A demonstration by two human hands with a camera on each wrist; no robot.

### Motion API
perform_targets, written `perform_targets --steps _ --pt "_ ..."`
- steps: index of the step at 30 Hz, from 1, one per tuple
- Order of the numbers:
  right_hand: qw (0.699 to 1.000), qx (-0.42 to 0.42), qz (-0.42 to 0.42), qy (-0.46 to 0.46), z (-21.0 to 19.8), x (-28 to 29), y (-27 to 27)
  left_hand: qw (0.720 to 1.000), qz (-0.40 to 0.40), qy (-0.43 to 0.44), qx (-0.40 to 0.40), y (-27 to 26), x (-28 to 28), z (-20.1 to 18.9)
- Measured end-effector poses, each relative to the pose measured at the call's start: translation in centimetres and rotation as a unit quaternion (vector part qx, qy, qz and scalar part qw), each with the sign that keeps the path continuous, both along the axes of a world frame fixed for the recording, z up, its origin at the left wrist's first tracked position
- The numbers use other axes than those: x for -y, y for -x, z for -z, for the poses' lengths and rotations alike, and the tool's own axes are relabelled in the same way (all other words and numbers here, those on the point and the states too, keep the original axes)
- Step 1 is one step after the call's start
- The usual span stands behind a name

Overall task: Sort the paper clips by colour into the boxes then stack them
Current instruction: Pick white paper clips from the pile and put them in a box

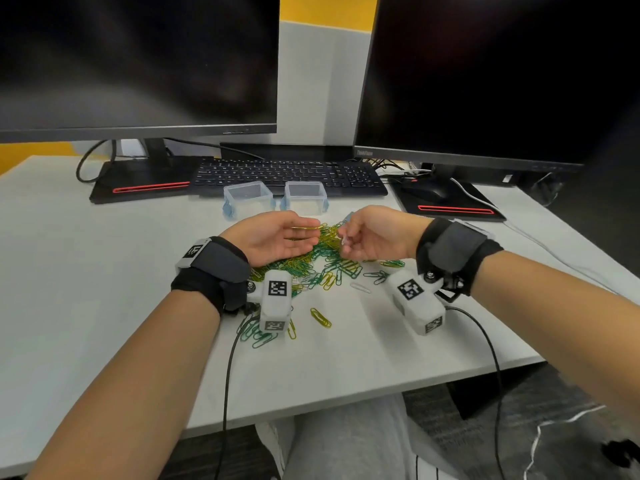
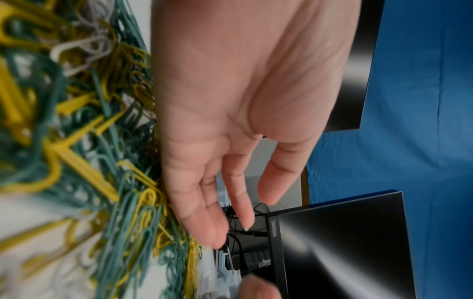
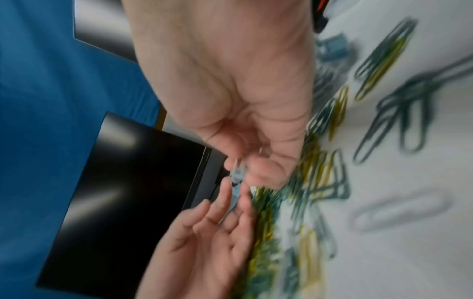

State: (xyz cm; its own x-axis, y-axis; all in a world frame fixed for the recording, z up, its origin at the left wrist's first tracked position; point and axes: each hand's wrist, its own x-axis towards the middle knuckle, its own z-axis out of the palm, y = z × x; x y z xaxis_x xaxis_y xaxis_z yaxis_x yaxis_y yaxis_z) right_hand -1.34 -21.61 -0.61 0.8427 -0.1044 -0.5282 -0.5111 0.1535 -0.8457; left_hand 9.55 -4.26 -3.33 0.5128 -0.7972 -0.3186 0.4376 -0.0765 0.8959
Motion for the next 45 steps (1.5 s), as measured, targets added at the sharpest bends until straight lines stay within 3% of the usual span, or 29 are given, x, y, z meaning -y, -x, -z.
perform_targets --steps 2,4,6,8,10,15,16,17,18,19,20,21,22,24,26,28,29,30,32,34,36,38,40,43,45 --pt "0.996 -0.024 -0.063 0.054 -0.1 0.5 1.0 0.999 0.027 -0.022 0.014 0.2 0.0 -0.1" --pt "0.969 -0.037 -0.149 0.192 -0.2 0.5 2.0 0.997 0.054 -0.039 0.037 0.5 0.0 -0.2" --pt "0.892 -0.033 -0.237 0.384 -0.1 0.3 3.1 0.996 0.060 -0.046 0.056 0.7 0.1 -0.3" --pt "0.805 -0.010 -0.291 0.517 0.3 0.3 3.7 0.995 0.053 -0.046 0.070 0.7 0.2 -0.2" --pt "0.767 0.006 -0.309 0.562 0.6 -0.2 4.0 0.996 0.049 -0.039 0.070 0.6 0.3 -0.1" --pt "0.716 0.010 -0.366 0.594 0.8 -1.2 3.4 0.999 -0.014 0.017 0.035 0.0 0.2 -0.1" --pt "0.735 0.021 -0.361 0.574 0.8 -1.2 3.2 0.998 -0.030 0.035 0.030 -0.1 0.2 -0.1" --pt "0.797 0.032 -0.338 0.500 0.8 -1.2 3.1 0.997 -0.046 0.050 0.030 -0.2 0.2 -0.1" --pt "0.886 0.045 -0.292 0.357 0.9 -1.2 3.0 0.996 -0.063 0.061 0.034 -0.3 0.1 -0.1" --pt "0.957 0.061 -0.224 0.170 0.9 -1.1 2.8 0.993 -0.081 0.071 0.041 -0.5 0.1 -0.1" --pt "0.986 0.075 -0.149 -0.003 1.0 -0.8 2.5 0.990 -0.101 0.083 0.047 -0.6 0.0 -0.1" --pt "0.984 0.081 -0.097 -0.126 1.1 -0.4 2.2 0.986 -0.121 0.098 0.052 -0.7 -0.1 -0.1" --pt "0.976 0.079 -0.071 -0.190 1.1 -0.3 1.9 0.981 -0.144 0.119 0.050 -0.8 -0.2 -0.2" --pt "0.974 0.054 -0.059 -0.212 1.3 -0.4 1.4 0.968 -0.184 0.165 0.028 -1.1 -0.6 -0.4" --pt "0.990 0.022 -0.066 -0.119 1.6 -1.2 1.0 0.957 -0.202 0.207 -0.014 -1.4 -1.0 -0.5" --pt "0.987 0.032 -0.111 0.113 2.0 -2.4 0.9 0.942 -0.203 0.252 -0.084 -1.8 -1.7 -0.3" --pt "0.956 0.049 -0.145 0.252 2.1 -2.9 0.8 0.932 -0.204 0.275 -0.119 -1.9 -1.9 -0.2" --pt "0.905 0.071 -0.179 0.379 2.2 -3.4 0.8 0.921 -0.205 0.295 -0.147 -2.1 -2.1 0.0" --pt "0.805 0.109 -0.233 0.535 2.2 -4.1 0.4 0.905 -0.211 0.322 -0.182 -2.2 -2.3 0.3" --pt "0.760 0.121 -0.263 0.582 2.1 -4.8 0.1 0.898 -0.216 0.329 -0.195 -2.3 -2.3 0.6" --pt "0.737 0.113 -0.293 0.599 2.0 -5.0 -0.2 0.901 -0.213 0.322 -0.198 -2.2 -2.3 0.6" --pt "0.752 0.102 -0.302 0.577 1.5 -4.6 -0.1 0.905 -0.210 0.313 -0.199 -2.1 -2.2 0.6" --pt "0.827 0.095 -0.267 0.486 1.0 -3.8 0.1 0.904 -0.213 0.309 -0.205 -2.1 -2.3 0.5" --pt "0.946 0.085 -0.210 0.232 0.7 -2.6 0.5 0.905 -0.213 0.308 -0.203 -2.0 -2.3 0.4" --pt "0.980 0.086 -0.177 0.022 1.1 -1.8 0.6 0.909 -0.208 0.302 -0.200 -1.8 -2.1 0.3"
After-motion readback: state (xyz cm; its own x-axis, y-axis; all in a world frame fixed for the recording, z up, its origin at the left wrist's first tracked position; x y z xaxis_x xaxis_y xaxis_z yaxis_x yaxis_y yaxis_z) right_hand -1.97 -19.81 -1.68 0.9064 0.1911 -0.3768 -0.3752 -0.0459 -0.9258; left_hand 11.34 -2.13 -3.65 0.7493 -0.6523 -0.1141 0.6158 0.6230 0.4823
